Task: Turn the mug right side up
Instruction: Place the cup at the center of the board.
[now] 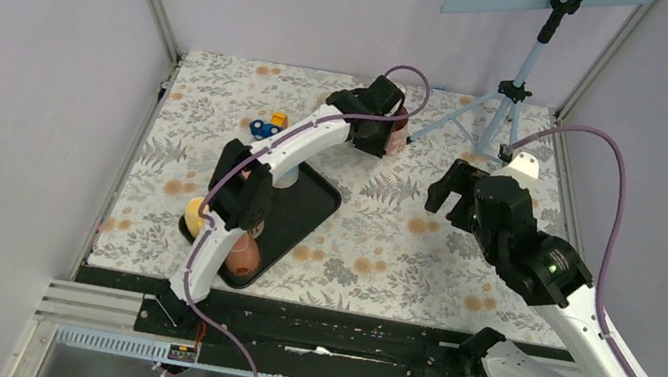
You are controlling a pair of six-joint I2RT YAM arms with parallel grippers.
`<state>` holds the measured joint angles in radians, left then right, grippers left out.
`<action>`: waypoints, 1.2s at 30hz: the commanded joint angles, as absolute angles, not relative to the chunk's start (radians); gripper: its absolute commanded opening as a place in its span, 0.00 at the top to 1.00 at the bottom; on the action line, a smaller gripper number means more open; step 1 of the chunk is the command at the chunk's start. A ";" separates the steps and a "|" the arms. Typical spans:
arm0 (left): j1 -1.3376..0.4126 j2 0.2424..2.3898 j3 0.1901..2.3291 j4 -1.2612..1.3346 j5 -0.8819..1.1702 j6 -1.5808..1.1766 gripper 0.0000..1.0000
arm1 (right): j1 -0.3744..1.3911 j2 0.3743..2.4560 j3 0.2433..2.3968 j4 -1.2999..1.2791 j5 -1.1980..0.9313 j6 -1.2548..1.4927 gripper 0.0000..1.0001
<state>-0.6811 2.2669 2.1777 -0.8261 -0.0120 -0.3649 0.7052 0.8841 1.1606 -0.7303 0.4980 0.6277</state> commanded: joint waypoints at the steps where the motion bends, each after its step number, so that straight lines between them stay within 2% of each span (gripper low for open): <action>1: -0.703 2.270 2.312 -0.746 -0.103 -0.332 1.00 | 0.709 0.908 1.204 -0.741 0.465 0.648 0.00; 12: -0.711 2.369 2.368 -0.768 -0.129 -0.346 1.00 | 0.709 0.912 1.205 -0.733 0.443 0.651 0.00; 32: -0.713 2.415 2.437 -0.802 -0.131 -0.354 1.00 | 0.709 0.930 1.221 -0.714 0.407 0.655 0.00; 36: -0.713 2.420 2.437 -0.806 -0.139 -0.354 0.98 | 0.709 0.931 1.212 -0.712 0.403 0.660 0.00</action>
<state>-0.7101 2.4390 2.3615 -0.8886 -0.0910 -0.3588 0.7052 0.9287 1.1866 -0.7280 0.4095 0.6453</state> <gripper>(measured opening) 0.263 0.995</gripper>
